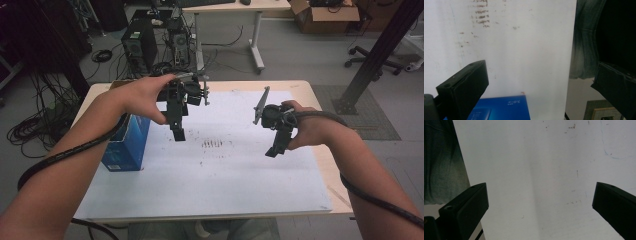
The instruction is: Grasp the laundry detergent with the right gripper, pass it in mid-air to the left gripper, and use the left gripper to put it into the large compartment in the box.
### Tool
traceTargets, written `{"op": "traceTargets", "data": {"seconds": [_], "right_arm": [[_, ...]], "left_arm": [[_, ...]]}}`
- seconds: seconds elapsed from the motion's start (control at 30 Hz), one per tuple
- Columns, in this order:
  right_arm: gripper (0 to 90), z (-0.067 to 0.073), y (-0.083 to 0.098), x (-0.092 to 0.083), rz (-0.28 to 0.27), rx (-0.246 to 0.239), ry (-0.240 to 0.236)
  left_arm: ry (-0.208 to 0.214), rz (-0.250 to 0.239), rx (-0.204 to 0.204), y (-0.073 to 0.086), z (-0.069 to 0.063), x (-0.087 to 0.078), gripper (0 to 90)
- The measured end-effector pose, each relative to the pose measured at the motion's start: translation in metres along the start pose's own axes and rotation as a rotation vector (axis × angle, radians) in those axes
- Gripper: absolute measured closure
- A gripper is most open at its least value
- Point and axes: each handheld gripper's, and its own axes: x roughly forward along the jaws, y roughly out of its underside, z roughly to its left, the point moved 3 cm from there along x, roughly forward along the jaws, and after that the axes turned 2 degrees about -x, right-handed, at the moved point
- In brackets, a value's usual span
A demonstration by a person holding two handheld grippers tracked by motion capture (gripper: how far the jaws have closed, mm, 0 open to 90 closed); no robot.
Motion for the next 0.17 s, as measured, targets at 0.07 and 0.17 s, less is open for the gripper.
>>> {"op": "traceTargets", "data": {"seconds": [0.07, 0.17], "right_arm": [[0.3, -0.0005, -0.0016, -0.0007, 0.0, -0.005, 0.003], [0.3, -0.0005, -0.0046, -0.003, -0.015, -0.016, 0.004]], "left_arm": [[-0.002, -0.012, -0.008, 0.001, 0.0003, -0.0009, 0.2], [-0.001, -0.054, -0.03, 0.0022, 0.0016, -0.0031, 0.2]]}}
